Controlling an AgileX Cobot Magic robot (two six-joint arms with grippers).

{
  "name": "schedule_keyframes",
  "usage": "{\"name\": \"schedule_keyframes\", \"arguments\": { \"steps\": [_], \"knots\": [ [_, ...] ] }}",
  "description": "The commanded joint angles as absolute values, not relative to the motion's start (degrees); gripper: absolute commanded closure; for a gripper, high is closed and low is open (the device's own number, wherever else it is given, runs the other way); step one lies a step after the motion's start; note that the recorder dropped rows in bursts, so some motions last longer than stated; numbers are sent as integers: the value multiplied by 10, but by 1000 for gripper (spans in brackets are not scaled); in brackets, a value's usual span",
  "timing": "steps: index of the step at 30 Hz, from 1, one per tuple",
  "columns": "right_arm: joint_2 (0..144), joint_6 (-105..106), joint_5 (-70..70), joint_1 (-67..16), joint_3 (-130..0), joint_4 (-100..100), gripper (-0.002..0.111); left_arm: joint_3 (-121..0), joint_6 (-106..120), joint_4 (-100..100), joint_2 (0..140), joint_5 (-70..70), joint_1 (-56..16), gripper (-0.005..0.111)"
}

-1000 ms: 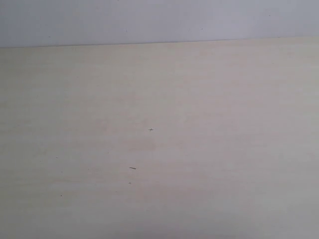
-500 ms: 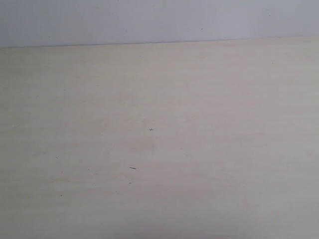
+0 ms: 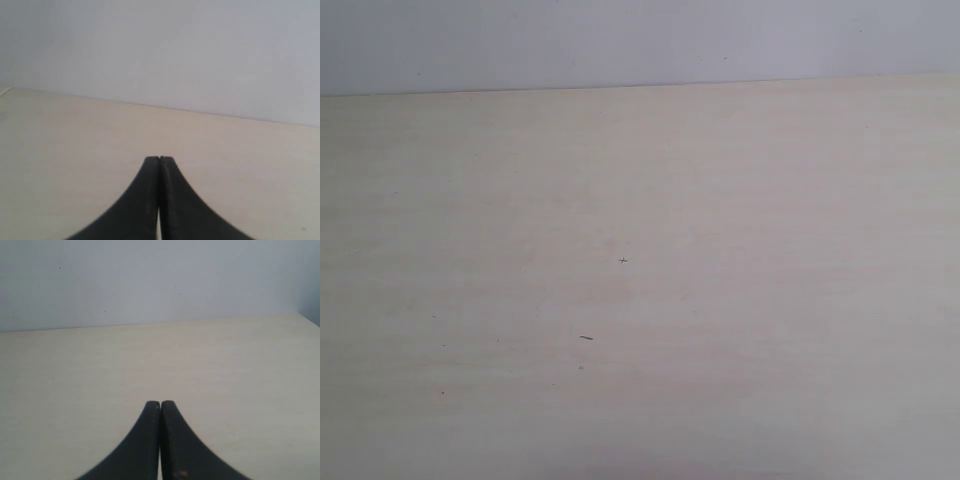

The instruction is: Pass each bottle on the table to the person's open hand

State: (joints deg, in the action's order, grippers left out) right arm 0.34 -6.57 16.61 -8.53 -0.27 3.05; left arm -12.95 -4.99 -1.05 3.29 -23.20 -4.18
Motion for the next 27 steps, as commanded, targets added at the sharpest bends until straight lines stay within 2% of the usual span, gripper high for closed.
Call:
{"name": "schedule_keyframes", "arguments": {
  "steps": [1, 11, 16, 27],
  "knots": [
    [0, -60, 163, -82, 0, 31, 108, -85, 189, -243, 30, -160, -40, 107],
    [0, -60, 163, -82, 0, 31, 108, -18, 187, -200, 30, -153, -40, 107],
    [0, -60, 163, -82, 0, 31, 108, -13, 68, -90, 30, -154, -40, 107],
    [0, -60, 163, -82, 0, 31, 108, 0, 59, -85, 29, -147, -40, 107]
  ]
}}
